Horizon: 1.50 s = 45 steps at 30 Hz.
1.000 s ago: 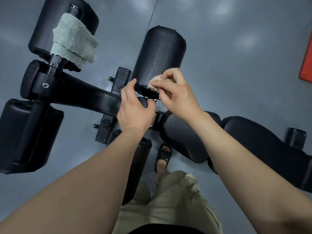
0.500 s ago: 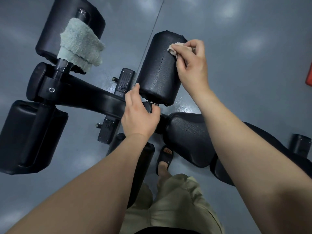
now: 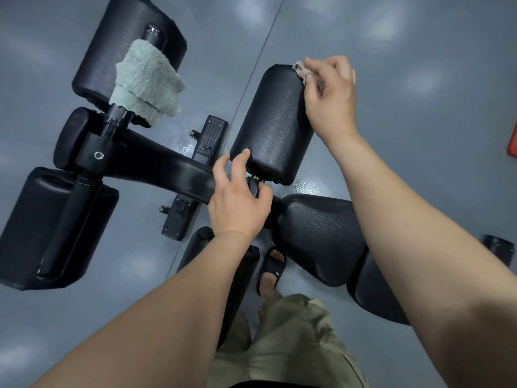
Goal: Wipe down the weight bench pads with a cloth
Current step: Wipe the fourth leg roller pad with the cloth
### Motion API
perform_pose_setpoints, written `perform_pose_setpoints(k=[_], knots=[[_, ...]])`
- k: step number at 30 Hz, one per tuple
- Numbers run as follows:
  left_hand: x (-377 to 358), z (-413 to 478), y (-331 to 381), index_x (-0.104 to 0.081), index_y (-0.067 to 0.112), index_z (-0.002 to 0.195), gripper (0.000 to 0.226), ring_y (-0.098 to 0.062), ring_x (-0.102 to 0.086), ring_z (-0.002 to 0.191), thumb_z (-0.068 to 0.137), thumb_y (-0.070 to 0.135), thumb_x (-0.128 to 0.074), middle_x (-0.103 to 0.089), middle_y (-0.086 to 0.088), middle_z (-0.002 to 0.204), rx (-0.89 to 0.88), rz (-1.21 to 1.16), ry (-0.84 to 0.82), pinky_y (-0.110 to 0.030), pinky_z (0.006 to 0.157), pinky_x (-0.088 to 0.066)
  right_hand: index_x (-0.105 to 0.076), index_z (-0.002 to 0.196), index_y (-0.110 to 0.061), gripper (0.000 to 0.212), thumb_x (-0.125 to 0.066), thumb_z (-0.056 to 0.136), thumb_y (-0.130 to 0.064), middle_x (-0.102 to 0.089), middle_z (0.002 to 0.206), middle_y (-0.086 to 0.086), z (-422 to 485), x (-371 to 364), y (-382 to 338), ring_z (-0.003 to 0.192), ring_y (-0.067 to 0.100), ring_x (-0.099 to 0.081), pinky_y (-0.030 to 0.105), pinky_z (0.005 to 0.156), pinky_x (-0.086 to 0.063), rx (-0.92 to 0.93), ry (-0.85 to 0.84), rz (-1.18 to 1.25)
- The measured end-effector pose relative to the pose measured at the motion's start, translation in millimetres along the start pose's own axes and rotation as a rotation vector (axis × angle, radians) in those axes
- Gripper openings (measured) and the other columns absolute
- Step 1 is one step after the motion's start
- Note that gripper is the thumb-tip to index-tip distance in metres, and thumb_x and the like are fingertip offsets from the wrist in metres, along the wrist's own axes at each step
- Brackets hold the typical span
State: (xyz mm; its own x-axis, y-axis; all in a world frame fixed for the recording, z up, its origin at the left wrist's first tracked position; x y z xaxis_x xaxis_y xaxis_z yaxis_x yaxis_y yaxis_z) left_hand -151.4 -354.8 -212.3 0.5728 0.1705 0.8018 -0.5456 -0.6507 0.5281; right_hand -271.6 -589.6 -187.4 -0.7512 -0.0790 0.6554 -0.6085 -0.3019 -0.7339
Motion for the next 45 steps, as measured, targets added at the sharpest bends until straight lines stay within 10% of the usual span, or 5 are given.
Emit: perform_pose_setpoints(k=[38,45], knots=[[7.2,-6.8,1.5,-0.037,0.039,0.144,0.064,-0.014,-0.058,0.114,0.086,0.035,-0.063,-0.042,0.014,0.147,-0.04,-0.101,0.053,-0.04,0.09,-0.047,-0.071,0.122,-0.011,0.033,-0.052,0.096,-0.001,-0.059,0.111,0.008,-163.9,2.6,-40.7,0.101,0.032,-0.055,0.034,0.093,-0.045,0.418,-0.335,-0.011],[8.5,-6.9,4.6,-0.036,0.039,0.143,0.063,-0.019,-0.06,0.115,0.086,0.036,-0.062,-0.04,0.014,0.147,-0.047,-0.083,0.051,-0.044,0.09,-0.05,-0.044,0.115,-0.016,0.02,-0.056,0.099,-0.015,-0.059,0.092,-0.002,-125.0,30.0,-41.6,0.065,0.005,-0.06,0.026,0.06,-0.052,-0.003,-0.344,0.235]])
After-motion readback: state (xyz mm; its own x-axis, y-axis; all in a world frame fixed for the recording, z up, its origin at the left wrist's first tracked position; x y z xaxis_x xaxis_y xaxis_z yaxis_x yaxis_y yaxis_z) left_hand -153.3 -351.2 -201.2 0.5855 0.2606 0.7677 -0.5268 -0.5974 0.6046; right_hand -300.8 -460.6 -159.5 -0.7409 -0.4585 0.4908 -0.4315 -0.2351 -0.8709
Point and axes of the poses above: each hand's wrist, its own z-axis towards the middle knuckle, its own x-axis out of the back of the hand, y = z × x, the point moved 10 cm from there along z, towards the middle knuckle
